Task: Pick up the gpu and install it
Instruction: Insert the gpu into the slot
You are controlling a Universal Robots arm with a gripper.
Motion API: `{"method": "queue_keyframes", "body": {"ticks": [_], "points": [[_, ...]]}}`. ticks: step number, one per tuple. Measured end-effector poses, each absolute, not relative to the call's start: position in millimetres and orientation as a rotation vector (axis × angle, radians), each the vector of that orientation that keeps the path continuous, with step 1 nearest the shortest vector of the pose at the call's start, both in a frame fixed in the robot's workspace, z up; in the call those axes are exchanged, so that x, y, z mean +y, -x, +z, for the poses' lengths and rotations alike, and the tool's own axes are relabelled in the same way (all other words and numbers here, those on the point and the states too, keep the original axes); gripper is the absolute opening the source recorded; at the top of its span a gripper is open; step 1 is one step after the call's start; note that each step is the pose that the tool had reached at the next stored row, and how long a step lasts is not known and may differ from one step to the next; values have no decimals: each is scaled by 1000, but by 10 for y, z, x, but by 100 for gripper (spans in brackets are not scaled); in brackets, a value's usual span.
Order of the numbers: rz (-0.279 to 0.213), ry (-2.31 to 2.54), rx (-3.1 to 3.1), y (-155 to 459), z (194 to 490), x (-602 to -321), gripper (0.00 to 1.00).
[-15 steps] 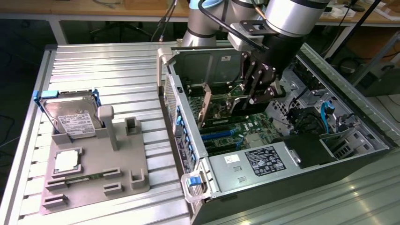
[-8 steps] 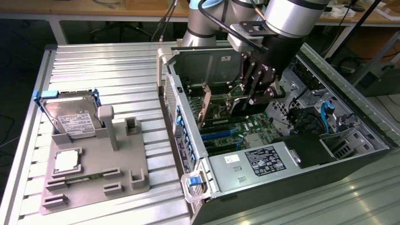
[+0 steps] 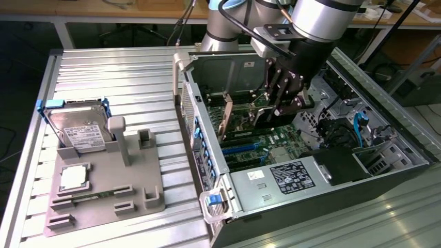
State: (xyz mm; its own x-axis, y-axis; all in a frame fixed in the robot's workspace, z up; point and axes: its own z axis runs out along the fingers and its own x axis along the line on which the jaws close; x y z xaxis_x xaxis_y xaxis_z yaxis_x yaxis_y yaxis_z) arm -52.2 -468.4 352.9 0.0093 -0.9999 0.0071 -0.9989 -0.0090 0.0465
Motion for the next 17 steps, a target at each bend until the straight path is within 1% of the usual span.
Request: {"method": "queue_keyframes", "body": {"ticks": [17], "points": [[-43, -2204, -2184, 522, 3495, -4684, 27]]}}
